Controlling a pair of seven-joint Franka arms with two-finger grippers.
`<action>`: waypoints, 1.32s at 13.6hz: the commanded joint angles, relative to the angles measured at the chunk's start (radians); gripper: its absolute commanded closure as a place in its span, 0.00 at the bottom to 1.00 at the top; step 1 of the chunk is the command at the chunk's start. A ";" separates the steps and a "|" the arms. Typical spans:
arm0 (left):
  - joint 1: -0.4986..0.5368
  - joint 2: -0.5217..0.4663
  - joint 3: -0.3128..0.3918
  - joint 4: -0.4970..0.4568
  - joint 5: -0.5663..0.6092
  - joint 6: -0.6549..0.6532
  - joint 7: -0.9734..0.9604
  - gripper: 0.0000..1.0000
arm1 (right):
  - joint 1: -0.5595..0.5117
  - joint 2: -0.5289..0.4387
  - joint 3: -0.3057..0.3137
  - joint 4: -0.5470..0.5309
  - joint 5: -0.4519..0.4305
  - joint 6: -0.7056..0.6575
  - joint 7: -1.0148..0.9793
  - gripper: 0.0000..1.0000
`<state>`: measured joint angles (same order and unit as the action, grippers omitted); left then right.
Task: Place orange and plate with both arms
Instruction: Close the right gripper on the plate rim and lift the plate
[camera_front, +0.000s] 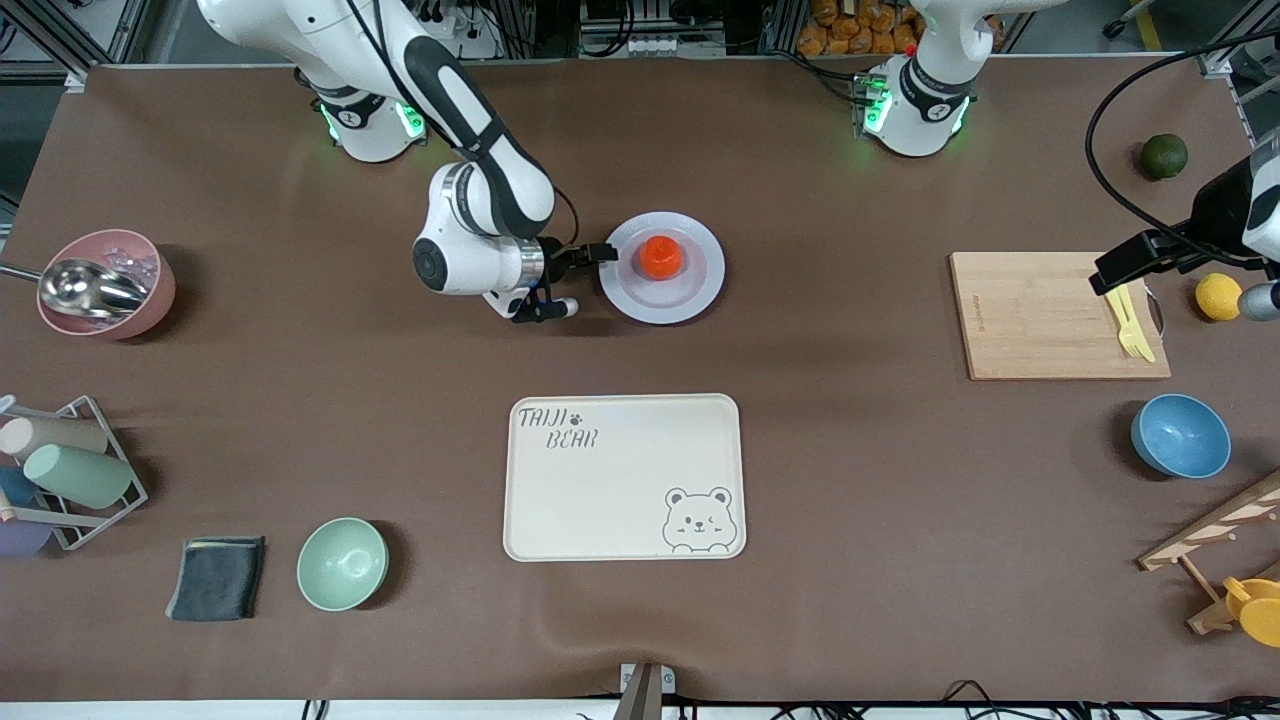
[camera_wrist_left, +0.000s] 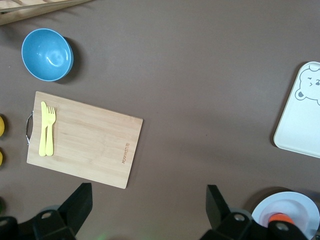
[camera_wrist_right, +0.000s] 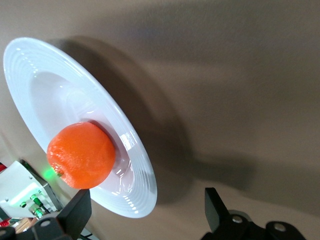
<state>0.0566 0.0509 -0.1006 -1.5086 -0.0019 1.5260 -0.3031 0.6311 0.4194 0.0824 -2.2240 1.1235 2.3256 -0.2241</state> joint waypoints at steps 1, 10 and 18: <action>0.002 -0.020 0.004 -0.013 -0.023 -0.012 0.024 0.00 | 0.006 0.013 0.013 -0.012 0.100 0.028 -0.059 0.00; 0.000 -0.020 0.001 -0.013 -0.021 -0.013 0.012 0.00 | 0.016 0.051 0.017 -0.036 0.329 0.029 -0.251 0.00; 0.002 -0.020 0.001 -0.013 -0.021 -0.013 0.007 0.00 | 0.041 0.062 0.046 -0.028 0.447 0.049 -0.294 0.00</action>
<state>0.0559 0.0509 -0.1016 -1.5091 -0.0024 1.5232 -0.3031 0.6514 0.4707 0.1151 -2.2611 1.5223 2.3521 -0.4953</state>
